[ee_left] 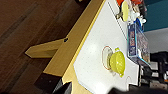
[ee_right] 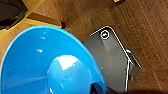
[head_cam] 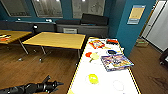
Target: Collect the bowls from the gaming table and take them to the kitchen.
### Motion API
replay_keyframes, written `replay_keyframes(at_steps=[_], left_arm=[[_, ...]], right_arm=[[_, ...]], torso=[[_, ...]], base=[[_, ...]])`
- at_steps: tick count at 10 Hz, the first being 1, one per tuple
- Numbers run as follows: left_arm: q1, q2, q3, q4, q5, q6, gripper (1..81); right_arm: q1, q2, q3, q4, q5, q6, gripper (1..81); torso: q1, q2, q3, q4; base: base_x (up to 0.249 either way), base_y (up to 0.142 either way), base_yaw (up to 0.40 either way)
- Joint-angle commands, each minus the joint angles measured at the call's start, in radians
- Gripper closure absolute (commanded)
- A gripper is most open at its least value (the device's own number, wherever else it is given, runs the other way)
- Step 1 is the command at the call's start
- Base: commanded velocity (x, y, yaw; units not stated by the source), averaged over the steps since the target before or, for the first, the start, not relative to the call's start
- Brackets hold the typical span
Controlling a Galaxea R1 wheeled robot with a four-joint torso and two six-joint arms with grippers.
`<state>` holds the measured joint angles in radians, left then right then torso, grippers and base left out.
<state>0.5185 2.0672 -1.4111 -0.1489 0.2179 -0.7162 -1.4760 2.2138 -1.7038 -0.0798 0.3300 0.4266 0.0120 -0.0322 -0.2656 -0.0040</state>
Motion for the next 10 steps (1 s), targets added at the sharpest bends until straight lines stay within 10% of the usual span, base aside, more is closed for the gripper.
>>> replay_keyframes(at_steps=[1,3,10], left_arm=[[-0.107,-0.054,0.004,-0.04,0.005,-0.173,1.0],[-0.099,-0.045,-0.026,-0.038,0.001,-0.247,1.0],[-0.171,0.123,-0.249,0.08,0.141,-0.249,1.0]], right_arm=[[0.033,-0.047,0.003,-0.02,-0.043,0.003,81.1],[0.038,-0.046,0.003,-0.02,-0.045,0.004,81.1],[0.059,-0.035,-0.005,-0.023,-0.065,0.0,81.1]], torso=[[0.0,0.0,0.0,0.0],[0.0,0.0,0.0,0.0],[0.0,0.0,0.0,0.0]], base=[[0.0,0.0,0.0],[0.0,0.0,0.0],[0.0,0.0,0.0]])
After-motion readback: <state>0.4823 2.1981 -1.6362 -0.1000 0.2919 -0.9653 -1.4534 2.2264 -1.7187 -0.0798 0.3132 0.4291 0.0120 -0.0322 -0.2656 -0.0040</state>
